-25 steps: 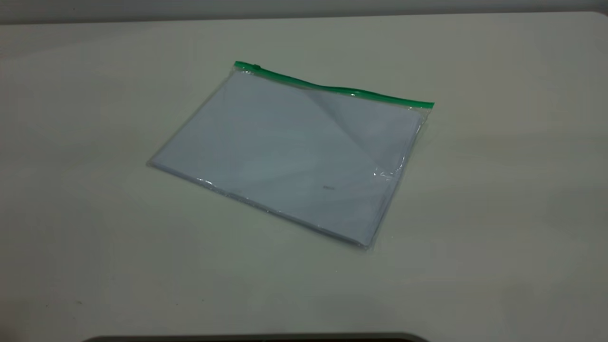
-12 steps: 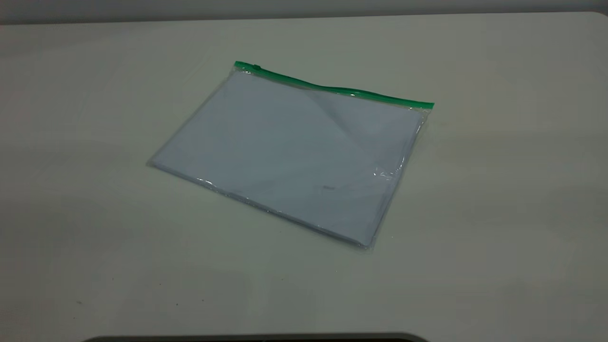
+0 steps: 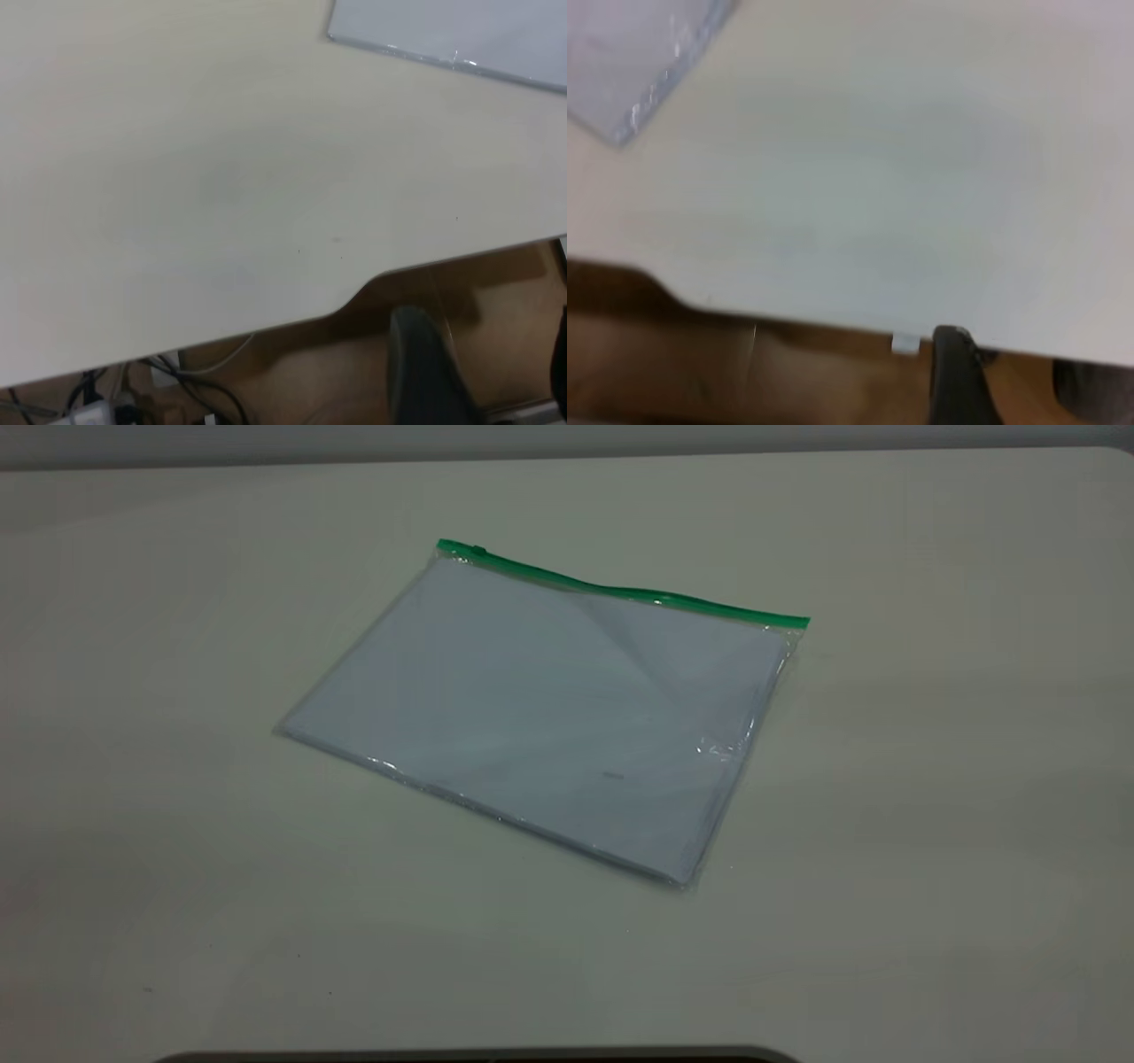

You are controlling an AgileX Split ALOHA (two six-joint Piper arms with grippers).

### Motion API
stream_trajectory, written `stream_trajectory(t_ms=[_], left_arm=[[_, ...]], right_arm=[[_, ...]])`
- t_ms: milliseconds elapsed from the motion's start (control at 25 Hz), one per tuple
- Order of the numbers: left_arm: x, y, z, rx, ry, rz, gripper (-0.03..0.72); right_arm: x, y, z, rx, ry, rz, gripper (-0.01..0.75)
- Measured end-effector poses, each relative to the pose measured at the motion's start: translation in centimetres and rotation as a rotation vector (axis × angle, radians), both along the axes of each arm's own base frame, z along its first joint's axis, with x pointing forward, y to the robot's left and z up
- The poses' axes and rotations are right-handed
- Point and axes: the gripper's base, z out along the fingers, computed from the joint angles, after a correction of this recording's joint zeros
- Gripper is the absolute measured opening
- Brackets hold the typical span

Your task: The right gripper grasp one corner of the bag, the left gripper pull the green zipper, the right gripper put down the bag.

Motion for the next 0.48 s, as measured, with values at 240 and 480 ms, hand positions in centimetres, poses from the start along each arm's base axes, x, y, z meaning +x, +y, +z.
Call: stream_trajectory(t_ms=[240,480], left_arm=[[-0.1,0.0,0.0,0.0,-0.004,0.001,0.417],[-0.1,0.0,0.0,-0.001,-0.009,0.059,0.417]], right_arm=[[-2.9,-0.4,0.5,0.019,-0.2,-0.033,0.506],[-4.7,-0.5,0.4,0.029,-0.307,-0.035,0.506]])
